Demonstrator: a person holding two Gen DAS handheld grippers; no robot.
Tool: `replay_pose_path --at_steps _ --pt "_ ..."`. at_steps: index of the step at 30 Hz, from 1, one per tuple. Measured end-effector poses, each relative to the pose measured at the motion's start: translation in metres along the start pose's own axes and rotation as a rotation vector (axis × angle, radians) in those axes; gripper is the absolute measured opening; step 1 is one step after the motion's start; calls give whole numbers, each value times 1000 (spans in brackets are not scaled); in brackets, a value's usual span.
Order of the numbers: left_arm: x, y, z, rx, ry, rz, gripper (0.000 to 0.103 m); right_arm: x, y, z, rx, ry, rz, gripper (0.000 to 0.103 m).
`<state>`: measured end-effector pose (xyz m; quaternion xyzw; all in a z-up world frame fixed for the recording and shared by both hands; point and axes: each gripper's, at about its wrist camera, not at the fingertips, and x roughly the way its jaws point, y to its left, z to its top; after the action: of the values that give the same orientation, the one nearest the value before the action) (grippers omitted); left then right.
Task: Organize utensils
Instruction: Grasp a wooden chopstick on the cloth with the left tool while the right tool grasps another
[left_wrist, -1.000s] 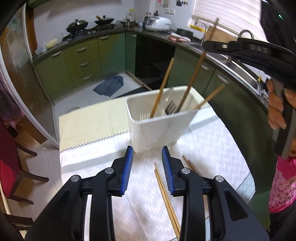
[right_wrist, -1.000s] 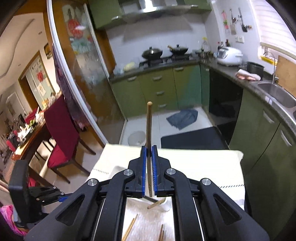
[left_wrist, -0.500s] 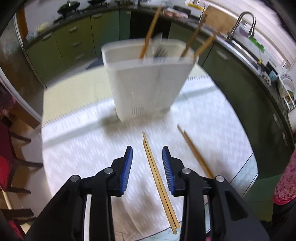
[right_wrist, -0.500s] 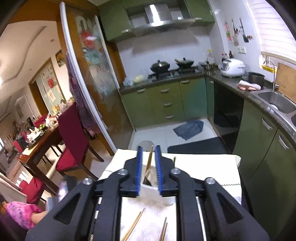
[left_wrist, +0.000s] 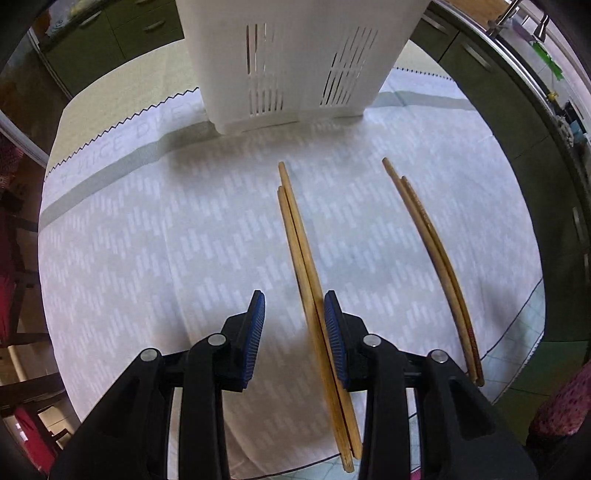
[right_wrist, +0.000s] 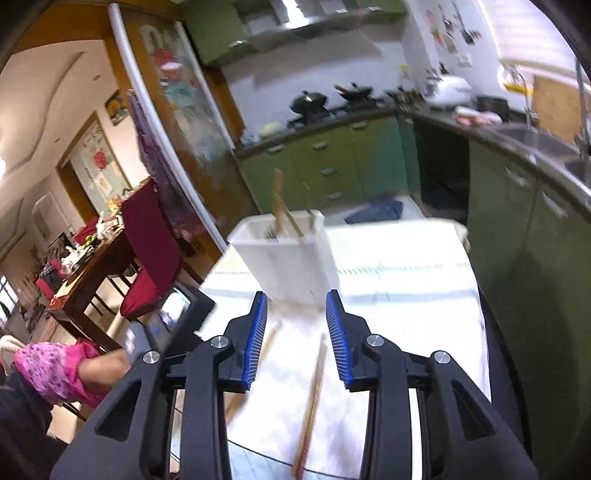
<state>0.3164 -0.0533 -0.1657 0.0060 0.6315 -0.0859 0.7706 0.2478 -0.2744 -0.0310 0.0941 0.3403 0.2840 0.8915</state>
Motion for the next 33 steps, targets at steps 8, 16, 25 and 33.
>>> replay_pose_path --at_steps 8,16,25,33 --pt "14 -5 -4 -3 36 25 32 18 -24 -24 59 56 -9 34" --pt "22 -15 -3 1 45 37 32 79 0 -46 -44 243 -44 34" --pt "21 -5 -7 59 52 59 12 164 3 -79 -111 469 -110 19" --pt "21 -5 -13 111 42 72 12 197 -7 -75 -96 534 -172 18"
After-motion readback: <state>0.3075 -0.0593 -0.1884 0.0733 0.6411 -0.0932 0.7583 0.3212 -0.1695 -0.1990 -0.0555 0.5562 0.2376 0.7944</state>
